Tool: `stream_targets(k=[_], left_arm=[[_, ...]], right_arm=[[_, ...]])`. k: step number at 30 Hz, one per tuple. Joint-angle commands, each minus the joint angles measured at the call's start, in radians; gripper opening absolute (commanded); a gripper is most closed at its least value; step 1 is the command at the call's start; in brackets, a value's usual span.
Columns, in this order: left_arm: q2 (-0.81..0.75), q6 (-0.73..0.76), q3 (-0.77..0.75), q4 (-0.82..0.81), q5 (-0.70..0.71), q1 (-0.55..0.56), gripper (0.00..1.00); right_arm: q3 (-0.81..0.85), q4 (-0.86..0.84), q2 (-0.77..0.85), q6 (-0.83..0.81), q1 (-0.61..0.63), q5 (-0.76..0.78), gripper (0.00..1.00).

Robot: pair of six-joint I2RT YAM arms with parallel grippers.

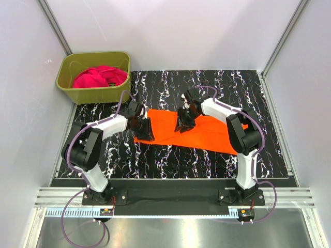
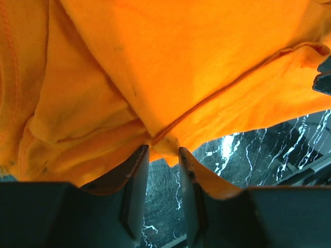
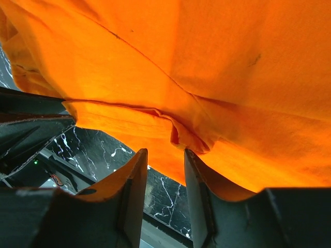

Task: Fold and stack the t-shirts
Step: Fold the tshirt

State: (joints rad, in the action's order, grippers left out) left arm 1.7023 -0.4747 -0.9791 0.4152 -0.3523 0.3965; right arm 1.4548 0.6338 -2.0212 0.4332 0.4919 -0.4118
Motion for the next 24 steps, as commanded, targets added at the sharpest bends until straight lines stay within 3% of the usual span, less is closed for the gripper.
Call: stream_targets(k=[1,6,11,15,18,19,22,24], left_arm=[[0.014,-0.015,-0.004,-0.056,-0.004,-0.001,0.33],[0.020,-0.021,-0.003,-0.064,-0.005,-0.001,0.26],[0.002,-0.027,-0.009,-0.064,-0.001,-0.001,0.29],[0.000,-0.033,-0.018,-0.062,-0.005,-0.001,0.23],[-0.013,-0.038,-0.016,-0.062,-0.002,-0.001,0.18],[-0.016,-0.038,-0.018,-0.064,0.001,0.001,0.11],[-0.023,-0.035,-0.018,-0.059,0.009,0.002,0.00],[-0.036,-0.039,-0.017,-0.058,0.012,0.004,0.00]], right_arm=[[0.042,0.010,-0.005,-0.017,0.004,0.004,0.40],[0.050,0.015,-0.014,-0.019,0.005,0.001,0.31],[0.058,0.018,-0.016,-0.019,0.005,0.001,0.31],[0.061,0.023,-0.016,-0.019,0.005,-0.001,0.29],[0.064,0.021,-0.016,-0.022,0.007,-0.002,0.15],[0.067,0.024,-0.017,-0.021,0.005,-0.002,0.12],[0.067,0.026,-0.013,-0.017,0.005,0.004,0.06],[0.061,0.027,-0.004,-0.016,0.005,0.010,0.01]])
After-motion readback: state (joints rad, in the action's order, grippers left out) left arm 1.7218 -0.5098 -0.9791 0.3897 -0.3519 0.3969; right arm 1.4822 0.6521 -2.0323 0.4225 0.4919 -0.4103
